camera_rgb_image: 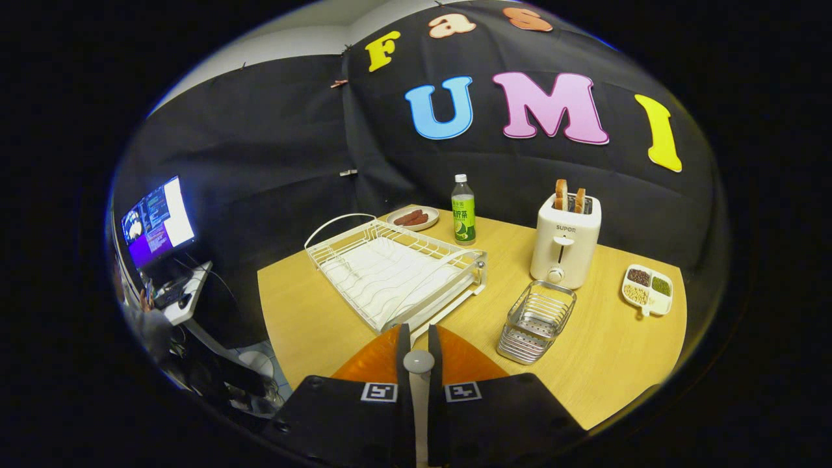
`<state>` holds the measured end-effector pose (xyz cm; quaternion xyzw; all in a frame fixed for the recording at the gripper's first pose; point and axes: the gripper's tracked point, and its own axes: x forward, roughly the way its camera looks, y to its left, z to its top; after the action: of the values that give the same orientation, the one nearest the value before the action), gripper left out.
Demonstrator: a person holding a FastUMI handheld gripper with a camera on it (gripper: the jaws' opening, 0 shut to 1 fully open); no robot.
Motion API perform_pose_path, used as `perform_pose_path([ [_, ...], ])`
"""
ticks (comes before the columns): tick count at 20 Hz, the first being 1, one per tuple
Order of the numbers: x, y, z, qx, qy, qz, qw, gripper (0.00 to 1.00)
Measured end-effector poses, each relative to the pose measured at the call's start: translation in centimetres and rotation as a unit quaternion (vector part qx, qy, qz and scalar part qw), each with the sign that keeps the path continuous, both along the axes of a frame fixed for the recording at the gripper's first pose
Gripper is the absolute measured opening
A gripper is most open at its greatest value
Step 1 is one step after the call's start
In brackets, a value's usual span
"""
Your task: Take the plate from the dish rack, then take the spoon from the basket and place it into the plate.
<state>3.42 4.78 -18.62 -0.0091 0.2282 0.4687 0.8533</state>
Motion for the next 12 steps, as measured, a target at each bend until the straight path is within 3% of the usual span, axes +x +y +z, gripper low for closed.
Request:
perform_pose_path([
  [4, -1.1, -0.4, -1.9, -0.015, 0.003, 0.011, 1.0, 0.14],
  [12, -1.8, -2.2, -4.1, -0.026, 0.05, -0.016, 0.998, 0.17],
])
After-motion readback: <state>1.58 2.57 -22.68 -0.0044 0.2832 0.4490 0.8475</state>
